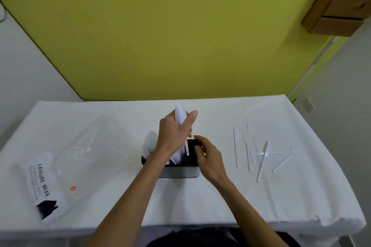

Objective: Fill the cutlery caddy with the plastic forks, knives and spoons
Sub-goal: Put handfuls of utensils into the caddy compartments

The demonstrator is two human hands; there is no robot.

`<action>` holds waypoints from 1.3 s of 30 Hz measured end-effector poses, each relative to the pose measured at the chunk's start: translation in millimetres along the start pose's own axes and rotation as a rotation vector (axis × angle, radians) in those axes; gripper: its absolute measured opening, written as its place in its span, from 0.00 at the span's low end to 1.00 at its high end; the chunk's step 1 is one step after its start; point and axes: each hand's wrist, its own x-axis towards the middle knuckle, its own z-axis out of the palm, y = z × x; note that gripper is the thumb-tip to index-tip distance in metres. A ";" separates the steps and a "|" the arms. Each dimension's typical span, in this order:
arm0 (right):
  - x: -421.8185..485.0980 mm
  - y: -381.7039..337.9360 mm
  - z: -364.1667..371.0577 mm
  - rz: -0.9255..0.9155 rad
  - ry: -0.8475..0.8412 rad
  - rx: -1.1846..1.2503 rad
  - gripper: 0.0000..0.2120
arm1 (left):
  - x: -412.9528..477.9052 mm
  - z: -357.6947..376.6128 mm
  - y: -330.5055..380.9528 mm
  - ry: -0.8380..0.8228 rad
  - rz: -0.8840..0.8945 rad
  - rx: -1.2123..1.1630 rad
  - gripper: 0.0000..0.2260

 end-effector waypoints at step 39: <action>8.0 6.2 11.0 -0.018 0.000 0.002 0.17 | -24.0 -15.2 -26.5 -0.098 0.281 0.307 0.28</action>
